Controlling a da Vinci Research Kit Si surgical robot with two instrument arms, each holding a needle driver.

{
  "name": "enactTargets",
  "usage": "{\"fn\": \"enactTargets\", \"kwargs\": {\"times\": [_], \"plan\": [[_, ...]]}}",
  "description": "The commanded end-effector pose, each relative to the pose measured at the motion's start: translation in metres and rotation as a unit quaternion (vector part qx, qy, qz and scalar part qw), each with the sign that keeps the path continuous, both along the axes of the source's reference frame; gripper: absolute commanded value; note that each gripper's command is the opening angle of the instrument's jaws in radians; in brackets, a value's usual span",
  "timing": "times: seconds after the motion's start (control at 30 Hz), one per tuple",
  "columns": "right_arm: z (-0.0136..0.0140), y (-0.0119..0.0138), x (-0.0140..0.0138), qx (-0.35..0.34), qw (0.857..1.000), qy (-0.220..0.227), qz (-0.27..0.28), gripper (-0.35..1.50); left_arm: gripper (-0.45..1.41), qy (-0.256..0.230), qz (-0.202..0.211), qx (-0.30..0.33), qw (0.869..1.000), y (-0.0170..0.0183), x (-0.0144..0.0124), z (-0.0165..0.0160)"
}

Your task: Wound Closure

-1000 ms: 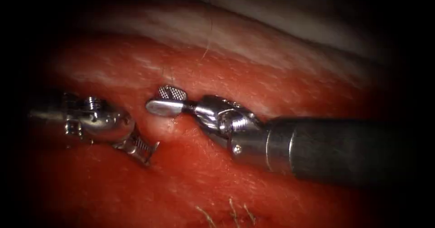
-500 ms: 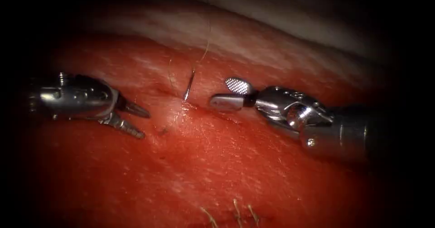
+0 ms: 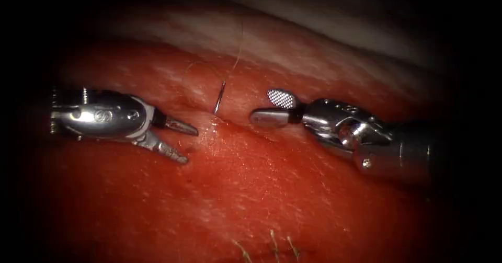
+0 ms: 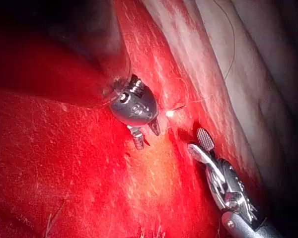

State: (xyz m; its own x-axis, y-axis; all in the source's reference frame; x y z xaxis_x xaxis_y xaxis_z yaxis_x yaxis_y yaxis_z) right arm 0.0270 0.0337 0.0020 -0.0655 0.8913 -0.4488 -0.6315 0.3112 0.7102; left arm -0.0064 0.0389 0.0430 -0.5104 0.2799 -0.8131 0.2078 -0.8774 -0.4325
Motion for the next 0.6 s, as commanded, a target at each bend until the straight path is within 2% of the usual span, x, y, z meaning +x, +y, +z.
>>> {"fn": "enactTargets", "kwargs": {"times": [0.03,0.17,0.3,0.33,0.47,0.6], "plan": [[0.0003,0.0003,0.0009,-0.002,1.000,0.001,0.001,1.23,0.27,-0.004,0.008,0.004,1.000,-0.0008,-0.0006,0.0009],[0.0003,0.0003,0.0009,-0.002,1.000,0.001,0.001,1.23,-0.07,0.000,0.011,0.016,1.000,-0.0014,-0.0009,0.0018],[0.0003,0.0002,0.0011,-0.002,1.000,0.001,0.002,1.23,-0.09,0.008,0.005,0.029,1.000,-0.0010,-0.0010,0.0026],[0.0003,0.0002,0.0011,-0.002,1.000,0.000,0.002,1.23,-0.35,0.014,-0.001,0.045,0.999,-0.0008,-0.0009,0.0026],[0.0003,0.0002,0.0011,-0.002,1.000,0.000,0.002,1.23,-0.35,0.025,-0.028,0.089,0.995,-0.0003,-0.0008,0.0021],[0.0003,0.0002,0.0011,-0.002,1.000,0.000,0.002,1.23,-0.35,0.049,-0.080,0.193,0.977,0.0000,-0.0006,0.0011]]}}
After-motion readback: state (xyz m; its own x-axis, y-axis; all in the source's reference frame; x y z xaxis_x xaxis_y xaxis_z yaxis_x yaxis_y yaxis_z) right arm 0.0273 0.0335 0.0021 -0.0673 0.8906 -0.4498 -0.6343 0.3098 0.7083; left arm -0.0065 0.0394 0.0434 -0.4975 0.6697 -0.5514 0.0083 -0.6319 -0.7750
